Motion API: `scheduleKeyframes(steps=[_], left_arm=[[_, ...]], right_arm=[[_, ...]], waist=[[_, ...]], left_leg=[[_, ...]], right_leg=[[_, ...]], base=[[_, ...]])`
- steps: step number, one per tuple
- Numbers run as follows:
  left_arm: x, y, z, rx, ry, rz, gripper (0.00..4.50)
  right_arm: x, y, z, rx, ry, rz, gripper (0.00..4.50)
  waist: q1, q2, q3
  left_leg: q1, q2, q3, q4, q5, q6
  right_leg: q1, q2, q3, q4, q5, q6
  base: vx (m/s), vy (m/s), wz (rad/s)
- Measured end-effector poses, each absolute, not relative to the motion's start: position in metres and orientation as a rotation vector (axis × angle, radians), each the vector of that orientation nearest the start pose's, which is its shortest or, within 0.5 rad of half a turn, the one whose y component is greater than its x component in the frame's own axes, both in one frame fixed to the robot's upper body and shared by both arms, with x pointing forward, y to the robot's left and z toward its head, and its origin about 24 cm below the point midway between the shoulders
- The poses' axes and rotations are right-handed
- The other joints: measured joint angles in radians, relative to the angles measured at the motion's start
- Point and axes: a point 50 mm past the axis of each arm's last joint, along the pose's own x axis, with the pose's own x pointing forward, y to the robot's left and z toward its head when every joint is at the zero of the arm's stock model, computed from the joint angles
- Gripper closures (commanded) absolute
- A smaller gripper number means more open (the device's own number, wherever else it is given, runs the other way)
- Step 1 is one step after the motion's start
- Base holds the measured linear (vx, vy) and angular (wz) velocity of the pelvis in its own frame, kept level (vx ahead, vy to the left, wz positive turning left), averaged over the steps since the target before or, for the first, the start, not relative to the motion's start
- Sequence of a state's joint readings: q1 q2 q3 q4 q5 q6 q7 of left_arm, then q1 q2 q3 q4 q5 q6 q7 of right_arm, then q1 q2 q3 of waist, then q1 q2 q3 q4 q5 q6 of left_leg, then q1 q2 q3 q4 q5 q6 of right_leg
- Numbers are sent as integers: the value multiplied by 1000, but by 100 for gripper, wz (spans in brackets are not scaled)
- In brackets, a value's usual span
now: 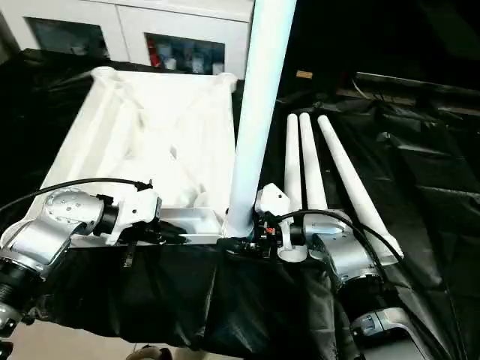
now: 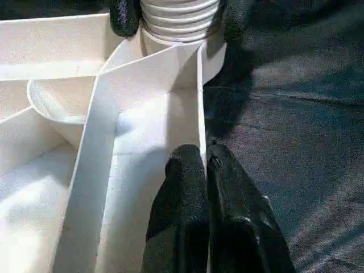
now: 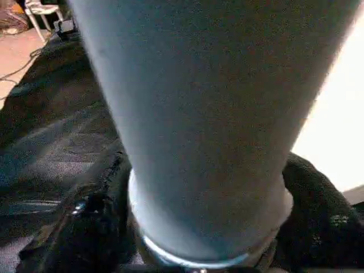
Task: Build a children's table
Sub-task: Rotate leg to tighten
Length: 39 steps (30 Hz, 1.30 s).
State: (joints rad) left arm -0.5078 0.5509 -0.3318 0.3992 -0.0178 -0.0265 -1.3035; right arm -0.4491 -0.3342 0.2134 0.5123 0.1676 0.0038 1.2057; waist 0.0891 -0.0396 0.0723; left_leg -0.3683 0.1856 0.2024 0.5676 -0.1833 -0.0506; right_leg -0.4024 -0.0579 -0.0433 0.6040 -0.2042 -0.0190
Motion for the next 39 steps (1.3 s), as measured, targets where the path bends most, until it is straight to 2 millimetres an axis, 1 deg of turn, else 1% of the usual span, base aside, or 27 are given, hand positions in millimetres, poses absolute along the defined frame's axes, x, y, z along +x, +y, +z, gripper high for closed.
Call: scheduleKeyframes(steps=[3, 5, 8, 11, 14, 15, 16, 18, 21, 23, 24, 25, 30, 33, 35, 39], left_arm=[[296, 162, 69, 592, 379, -1456, 450], [296, 162, 68, 588, 381, -1456, 450], [298, 160, 66, 569, 378, -1435, 450], [305, 155, 64, 533, 377, -1342, 450], [315, 142, 60, 498, 371, -1229, 450], [321, 133, 58, 479, 370, -1167, 450], [323, 126, 57, 475, 366, -1140, 450], [325, 117, 54, 470, 362, -1095, 450], [325, 109, 53, 489, 356, -1057, 450], [325, 105, 52, 503, 349, -1047, 450], [324, 103, 52, 507, 344, -1044, 450], [324, 103, 52, 508, 342, -1042, 450], [322, 105, 53, 538, 317, -1059, 450], [320, 109, 54, 551, 312, -1084, 450], [318, 113, 55, 553, 309, -1106, 450], [311, 130, 59, 557, 308, -1210, 450]], right_arm=[[291, -131, 41, -140, 262, 1344, 164], [290, -131, 40, -125, 265, 1335, 166], [290, -127, 38, -79, 262, 1276, 170], [296, -122, 32, -25, 244, 1102, 170], [310, -116, 28, 27, 228, 851, 171], [318, -111, 26, 56, 221, 714, 171], [323, -109, 26, 59, 221, 645, 171], [327, -107, 25, 68, 222, 543, 171], [332, -100, 25, 86, 223, 451, 171], [333, -101, 24, 83, 223, 435, 171], [333, -101, 24, 77, 219, 434, 115], [333, -101, 23, 74, 215, 433, 115], [332, -104, 25, 63, 195, 496, 57], [330, -105, 26, 24, 184, 574, 53], [327, -110, 27, -14, 182, 638, 53], [315, -127, 32, -133, 180, 889, 53]], waist=[[2, 0, 0], [2, 0, 0], [1, -1, -1], [-3, -1, -1], [-12, -1, -1], [-16, -1, -1], [-19, -1, -1], [-23, 0, -1], [-26, 0, -1], [-26, -1, -1], [-26, -1, -2], [-26, -1, -2], [-28, -1, -2], [-29, -1, -2], [-29, 1, -2], [-28, 3, -3]], left_leg=[[0, 0, 0, 1, 0, 0], [1, 0, 0, 3, 0, 0], [2, 1, 0, 3, 0, -2], [6, 1, 0, 4, 2, -5], [11, 1, -1, 2, 4, -8], [12, 1, -2, 2, 5, -10], [12, 0, -2, 2, 5, -10], [15, 0, -2, 2, 5, -10], [16, 0, -2, 1, 5, -10], [16, 0, -2, 1, 5, -10], [16, -1, -2, 1, 5, -10], [16, -1, -2, 1, 5, -10], [14, -2, -2, 1, 5, -10], [14, -2, -2, -1, 5, -10], [14, -2, -2, -3, 5, -10], [12, 1, -2, -6, 5, -10]], right_leg=[[0, 0, 0, 2, 0, 0], [0, 0, 0, 4, -1, 0], [1, 0, 0, 6, -1, 0], [3, -1, 0, 8, 0, -1], [4, -1, 0, 7, -1, 3], [4, -1, 0, 7, -1, 3], [4, -1, 0, 7, -1, 4], [6, -2, 0, 6, -2, 4], [6, -2, 0, 6, -2, 4], [7, -2, 0, 5, -2, 4], [7, -2, 1, 5, -2, 4], [7, -2, 1, 5, -2, 4], [6, -2, 1, 5, -1, 4], [5, -2, 1, 6, 0, 5], [4, -2, 1, 6, 1, 4], [2, 1, -1, 7, 0, 2]], base=[[0, 0, 0], [0, 0, 0], [0, 0, 0], [0, 0, 0], [-18, 0, -3], [-54, 2, -10], [-54, 2, -10], [0, 0, 0], [0, 0, 0], [0, 0, 0], [0, 0, 0], [0, 0, 0], [0, 0, 0], [0, 0, 0], [0, 0, 0], [26, -6, 0]])
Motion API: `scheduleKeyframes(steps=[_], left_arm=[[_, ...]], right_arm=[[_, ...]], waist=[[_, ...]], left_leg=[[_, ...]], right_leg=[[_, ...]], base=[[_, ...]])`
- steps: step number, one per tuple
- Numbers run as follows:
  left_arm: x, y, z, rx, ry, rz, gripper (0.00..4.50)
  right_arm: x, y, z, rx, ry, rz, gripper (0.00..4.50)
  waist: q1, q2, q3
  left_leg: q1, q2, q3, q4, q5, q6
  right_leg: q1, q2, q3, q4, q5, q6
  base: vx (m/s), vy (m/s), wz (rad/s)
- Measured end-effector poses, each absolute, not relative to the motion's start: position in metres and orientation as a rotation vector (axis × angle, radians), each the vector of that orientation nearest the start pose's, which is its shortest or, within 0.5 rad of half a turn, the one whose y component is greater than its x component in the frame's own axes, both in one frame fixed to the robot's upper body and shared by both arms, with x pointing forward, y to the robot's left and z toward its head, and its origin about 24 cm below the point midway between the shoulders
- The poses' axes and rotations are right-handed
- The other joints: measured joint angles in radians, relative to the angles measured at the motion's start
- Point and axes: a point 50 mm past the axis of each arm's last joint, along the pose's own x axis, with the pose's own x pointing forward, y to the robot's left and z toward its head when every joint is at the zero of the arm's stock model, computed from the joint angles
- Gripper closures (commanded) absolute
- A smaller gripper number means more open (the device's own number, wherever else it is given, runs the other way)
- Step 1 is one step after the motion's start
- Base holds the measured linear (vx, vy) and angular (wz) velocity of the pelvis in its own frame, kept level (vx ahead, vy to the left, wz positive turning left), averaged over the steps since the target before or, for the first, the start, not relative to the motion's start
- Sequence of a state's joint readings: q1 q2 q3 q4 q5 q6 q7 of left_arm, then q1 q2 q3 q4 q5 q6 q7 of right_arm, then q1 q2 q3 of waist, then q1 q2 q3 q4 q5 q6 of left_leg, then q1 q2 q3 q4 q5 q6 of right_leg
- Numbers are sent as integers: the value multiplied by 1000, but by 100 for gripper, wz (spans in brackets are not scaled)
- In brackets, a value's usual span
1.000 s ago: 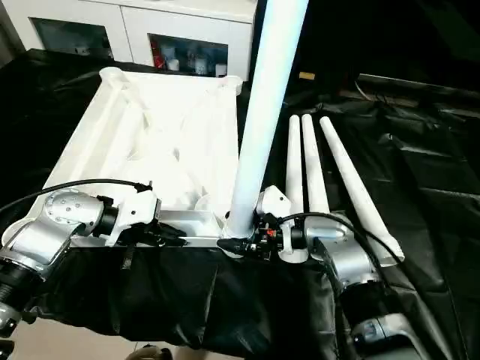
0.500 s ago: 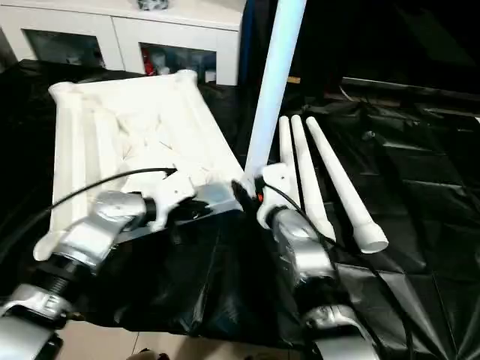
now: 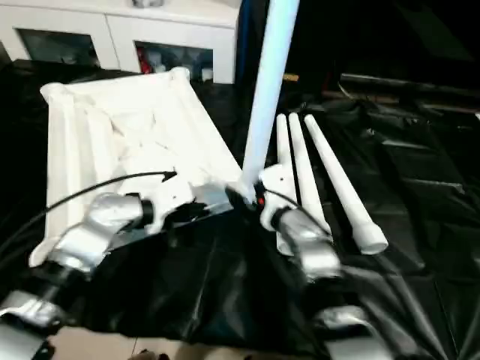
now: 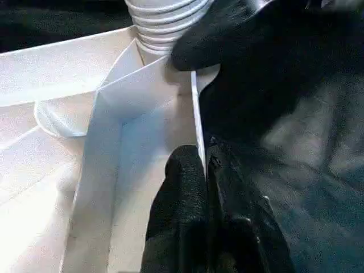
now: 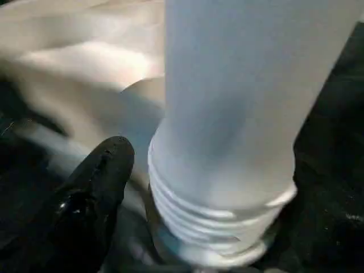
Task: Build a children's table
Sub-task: Rotate leg to tighten
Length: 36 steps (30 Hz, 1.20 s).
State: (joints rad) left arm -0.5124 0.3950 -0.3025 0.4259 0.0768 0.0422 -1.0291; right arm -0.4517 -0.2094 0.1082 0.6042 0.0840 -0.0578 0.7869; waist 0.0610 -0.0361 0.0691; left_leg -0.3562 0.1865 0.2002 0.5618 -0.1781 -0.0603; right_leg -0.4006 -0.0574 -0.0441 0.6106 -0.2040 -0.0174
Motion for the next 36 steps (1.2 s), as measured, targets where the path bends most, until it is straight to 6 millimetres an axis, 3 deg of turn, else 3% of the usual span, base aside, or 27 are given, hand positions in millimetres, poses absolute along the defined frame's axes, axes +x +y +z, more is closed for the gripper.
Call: scheduleKeyframes(steps=[12, 16, 24, 31, 36], left_arm=[[294, 157, 62, 556, 364, -1430, 450], [292, 160, 63, 562, 374, -1465, 450], [290, 163, 63, 565, 379, -1493, 450], [293, 157, 60, 535, 383, -1450, 450], [310, 135, 54, 484, 368, -1236, 450]], right_arm=[[293, -130, 40, -187, 229, 1306, 53], [290, -131, 41, -174, 253, 1366, 88], [289, -130, 42, -162, 270, 1400, 156], [286, -125, 35, -107, 257, 1280, 172], [307, -118, 25, -13, 218, 836, 173]], waist=[[14, 0, 1], [26, 0, 1], [28, -1, 1], [27, -5, 1], [17, -9, 1]], left_leg=[[-4, 1, 1, 4, -3, 2], [-4, 2, 1, 5, -4, 2], [-4, 2, 1, 5, -3, 3], [0, 2, 1, 5, -3, 2], [6, 1, 1, 5, -2, -1]], right_leg=[[-2, 0, -1, 0, -3, -3], [-2, 0, -1, 1, -3, -3], [-2, 0, -1, 1, -3, -3], [2, 0, -1, 1, -2, -3], [5, -2, 0, -1, -5, 3]], base=[[4, -1, 0], [0, 0, 0], [0, 0, 0], [0, 0, 0], [-23, 4, -2]])
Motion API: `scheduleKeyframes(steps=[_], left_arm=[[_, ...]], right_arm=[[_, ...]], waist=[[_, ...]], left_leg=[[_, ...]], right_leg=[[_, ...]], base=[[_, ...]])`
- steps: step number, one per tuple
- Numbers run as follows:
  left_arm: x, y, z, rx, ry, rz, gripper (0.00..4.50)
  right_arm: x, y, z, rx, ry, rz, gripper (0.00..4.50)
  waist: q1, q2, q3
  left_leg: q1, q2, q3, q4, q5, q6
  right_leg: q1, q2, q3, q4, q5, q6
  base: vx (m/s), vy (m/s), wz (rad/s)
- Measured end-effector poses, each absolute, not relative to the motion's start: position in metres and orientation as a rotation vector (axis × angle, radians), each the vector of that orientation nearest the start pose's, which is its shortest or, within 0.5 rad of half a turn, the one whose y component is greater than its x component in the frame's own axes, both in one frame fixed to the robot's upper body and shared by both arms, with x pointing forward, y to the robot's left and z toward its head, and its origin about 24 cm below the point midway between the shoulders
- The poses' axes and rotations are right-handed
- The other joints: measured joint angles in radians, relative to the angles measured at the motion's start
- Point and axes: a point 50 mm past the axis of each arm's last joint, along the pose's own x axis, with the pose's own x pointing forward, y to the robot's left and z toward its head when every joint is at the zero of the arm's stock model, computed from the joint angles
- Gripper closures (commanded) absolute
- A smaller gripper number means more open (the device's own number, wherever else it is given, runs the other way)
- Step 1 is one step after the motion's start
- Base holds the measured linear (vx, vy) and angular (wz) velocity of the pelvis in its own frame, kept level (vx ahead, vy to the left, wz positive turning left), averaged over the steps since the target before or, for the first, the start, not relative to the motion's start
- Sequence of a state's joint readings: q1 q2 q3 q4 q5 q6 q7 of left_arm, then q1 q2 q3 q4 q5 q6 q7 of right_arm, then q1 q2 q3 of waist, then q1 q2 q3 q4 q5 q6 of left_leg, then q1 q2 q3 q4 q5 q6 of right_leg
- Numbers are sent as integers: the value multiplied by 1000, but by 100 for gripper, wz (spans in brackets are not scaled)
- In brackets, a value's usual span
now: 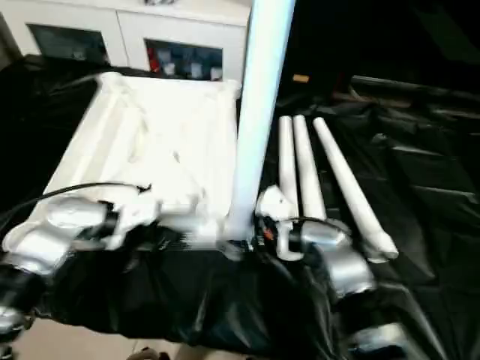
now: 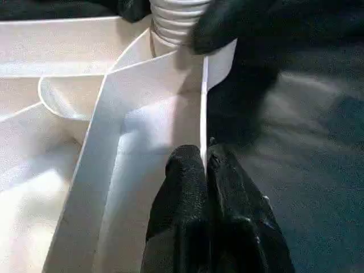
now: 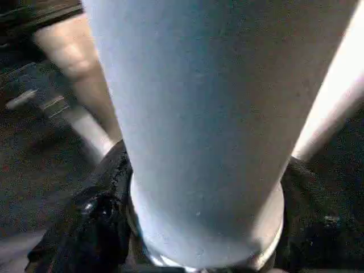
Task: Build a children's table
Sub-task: Rotate leg to tighten
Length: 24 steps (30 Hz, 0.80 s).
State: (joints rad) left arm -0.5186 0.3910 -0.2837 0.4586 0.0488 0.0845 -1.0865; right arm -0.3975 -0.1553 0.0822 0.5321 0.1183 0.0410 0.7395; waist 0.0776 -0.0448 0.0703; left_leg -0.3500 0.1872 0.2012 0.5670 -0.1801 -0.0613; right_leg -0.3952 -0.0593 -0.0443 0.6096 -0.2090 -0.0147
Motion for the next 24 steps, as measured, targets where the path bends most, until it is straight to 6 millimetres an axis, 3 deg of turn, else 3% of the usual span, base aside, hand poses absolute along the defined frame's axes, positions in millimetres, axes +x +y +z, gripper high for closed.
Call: scheduleKeyframes(steps=[5, 9, 10, 12, 16, 21, 24], left_arm=[[317, 112, 51, 469, 358, -1103, 450], [318, 103, 49, 472, 350, -1072, 450], [317, 103, 50, 474, 348, -1071, 450], [317, 103, 50, 476, 345, -1069, 450], [316, 104, 50, 486, 335, -1076, 450], [312, 113, 53, 519, 318, -1127, 450], [308, 127, 56, 534, 316, -1206, 450]], right_arm=[[322, -108, 23, 54, 223, 542, 173], [325, -106, 23, 47, 213, 468, 173], [325, -106, 23, 44, 211, 467, 138], [325, -106, 23, 41, 201, 467, 103], [325, -105, 23, 40, 188, 492, 74], [322, -111, 26, -17, 176, 644, 74], [315, -118, 30, -110, 165, 827, 74]], waist=[[-17, 5, 0], [-18, 7, -1], [-18, 7, -1], [-18, 8, -1], [-19, 9, -1], [-19, 10, 0], [-19, 11, 0]], left_leg=[[1, -2, -1, 0, 0, 0], [0, -4, -2, -1, 0, 0], [0, -4, -2, -1, 0, 0], [0, -5, -2, -1, 0, 0], [-1, -5, -2, -1, 0, 0], [-3, -4, -2, -3, 0, 0], [-3, -3, -2, -6, 0, 0]], right_leg=[[0, -1, 0, -4, 0, 1], [0, -2, 2, -4, 0, 1], [0, -2, 2, -4, 0, 1], [0, -2, 2, -5, 0, 1], [-1, -2, 3, -5, 0, 1], [-4, -1, 2, -4, 7, 1], [-6, 0, 1, -1, 8, 1]], base=[[-22, 6, -3], [0, 0, 0], [0, 0, 0], [0, 0, 0], [0, 0, 0], [0, 0, 0], [0, 0, 0]])
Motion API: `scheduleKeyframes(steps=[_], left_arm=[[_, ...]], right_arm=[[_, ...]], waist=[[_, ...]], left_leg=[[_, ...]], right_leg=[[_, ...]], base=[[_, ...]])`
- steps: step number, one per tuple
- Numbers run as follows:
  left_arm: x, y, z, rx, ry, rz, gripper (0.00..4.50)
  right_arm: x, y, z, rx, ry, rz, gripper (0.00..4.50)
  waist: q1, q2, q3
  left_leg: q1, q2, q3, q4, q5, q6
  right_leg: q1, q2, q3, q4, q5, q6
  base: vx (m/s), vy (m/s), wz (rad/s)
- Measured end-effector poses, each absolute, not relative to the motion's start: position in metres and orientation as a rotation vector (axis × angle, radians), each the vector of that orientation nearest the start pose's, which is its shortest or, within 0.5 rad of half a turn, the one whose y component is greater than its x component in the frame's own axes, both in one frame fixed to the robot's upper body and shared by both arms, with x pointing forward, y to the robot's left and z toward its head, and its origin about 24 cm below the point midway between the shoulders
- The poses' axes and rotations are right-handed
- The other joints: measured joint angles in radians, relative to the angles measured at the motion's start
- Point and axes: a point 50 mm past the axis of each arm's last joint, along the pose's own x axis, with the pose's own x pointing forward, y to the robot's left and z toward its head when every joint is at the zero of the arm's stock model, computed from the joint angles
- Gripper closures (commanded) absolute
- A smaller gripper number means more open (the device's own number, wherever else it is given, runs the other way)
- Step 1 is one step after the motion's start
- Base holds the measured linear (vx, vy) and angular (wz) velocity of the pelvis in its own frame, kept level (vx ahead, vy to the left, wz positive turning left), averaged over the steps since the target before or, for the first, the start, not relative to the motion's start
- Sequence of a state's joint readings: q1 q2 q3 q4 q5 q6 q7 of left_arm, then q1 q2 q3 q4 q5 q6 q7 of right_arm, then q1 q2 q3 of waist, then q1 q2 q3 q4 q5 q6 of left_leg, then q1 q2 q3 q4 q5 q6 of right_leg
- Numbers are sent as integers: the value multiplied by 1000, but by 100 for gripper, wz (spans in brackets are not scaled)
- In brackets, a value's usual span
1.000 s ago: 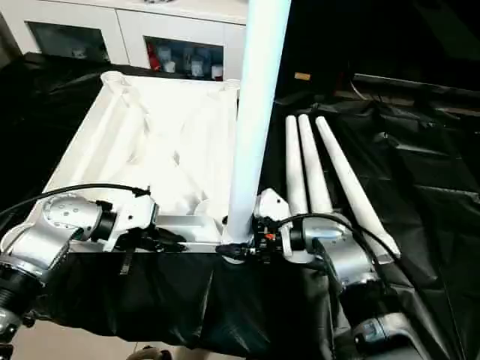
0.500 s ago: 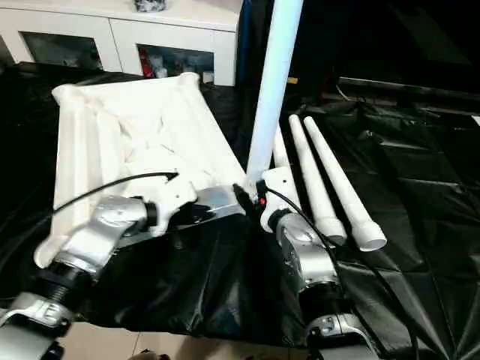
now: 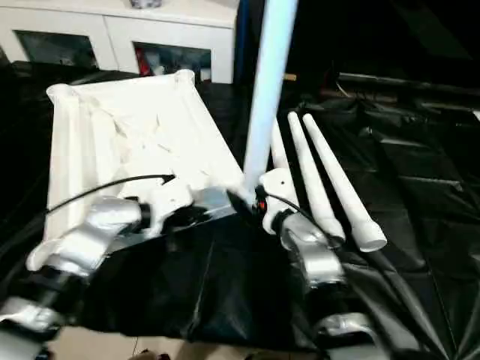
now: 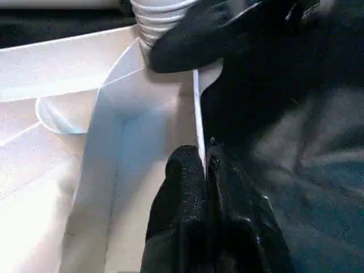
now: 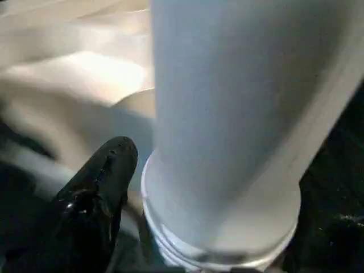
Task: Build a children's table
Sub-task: Rotate leg to tighten
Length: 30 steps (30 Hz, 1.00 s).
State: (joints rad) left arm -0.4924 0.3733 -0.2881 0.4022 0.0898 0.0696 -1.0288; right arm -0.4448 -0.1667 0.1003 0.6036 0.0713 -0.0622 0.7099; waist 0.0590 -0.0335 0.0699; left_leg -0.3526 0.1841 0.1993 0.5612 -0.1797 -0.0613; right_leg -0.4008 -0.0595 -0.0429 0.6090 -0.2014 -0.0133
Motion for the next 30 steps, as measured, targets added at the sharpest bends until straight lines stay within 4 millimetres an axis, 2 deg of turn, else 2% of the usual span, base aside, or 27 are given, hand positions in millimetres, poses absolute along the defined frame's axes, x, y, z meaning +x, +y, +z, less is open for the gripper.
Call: scheduleKeyframes(steps=[3, 8, 13, 17, 24, 28, 30], left_arm=[[302, 135, 58, 526, 322, -1290, 450], [297, 148, 61, 522, 350, -1375, 450], [293, 159, 61, 528, 384, -1457, 450], [292, 160, 61, 534, 384, -1474, 450], [292, 159, 60, 524, 388, -1485, 450], [295, 159, 58, 505, 392, -1433, 450], [304, 153, 58, 504, 382, -1348, 450]], right_arm=[[308, -122, 34, -164, 166, 1001, 74], [299, -131, 39, -205, 198, 1196, 74], [290, -132, 42, -208, 253, 1372, 114], [288, -131, 41, -190, 268, 1394, 155], [286, -129, 41, -161, 281, 1389, 168], [287, -124, 36, -113, 262, 1274, 169], [295, -122, 32, -90, 249, 1130, 170]], waist=[[3, 1, -1], [9, 1, -1], [24, 0, 0], [29, 0, 0], [31, 0, -1], [27, -2, -2], [24, -6, -2]], left_leg=[[-1, 3, 0, -2, 0, 0], [-6, 3, 1, 2, -2, 8], [-5, 4, 1, 6, -3, 9], [-5, 5, 2, 8, -5, 5], [-5, 5, 2, 8, -4, 7], [-1, 5, 2, 9, -5, 3], [2, 5, 2, 8, -4, 1]], right_leg=[[-1, 2, -2, 2, -3, -5], [-3, 2, -2, 1, -7, -8], [-2, 2, -2, 3, -7, -8], [-1, 1, -2, 4, -7, -8], [-1, 1, -2, 4, -7, -8], [1, 1, -2, 6, -6, -9], [4, 1, -2, 4, -6, -6]], base=[[38, -11, 1], [11, -3, 0], [0, 0, 0], [0, 0, 0], [0, 0, 0], [0, 0, 0], [-26, 0, -1]])
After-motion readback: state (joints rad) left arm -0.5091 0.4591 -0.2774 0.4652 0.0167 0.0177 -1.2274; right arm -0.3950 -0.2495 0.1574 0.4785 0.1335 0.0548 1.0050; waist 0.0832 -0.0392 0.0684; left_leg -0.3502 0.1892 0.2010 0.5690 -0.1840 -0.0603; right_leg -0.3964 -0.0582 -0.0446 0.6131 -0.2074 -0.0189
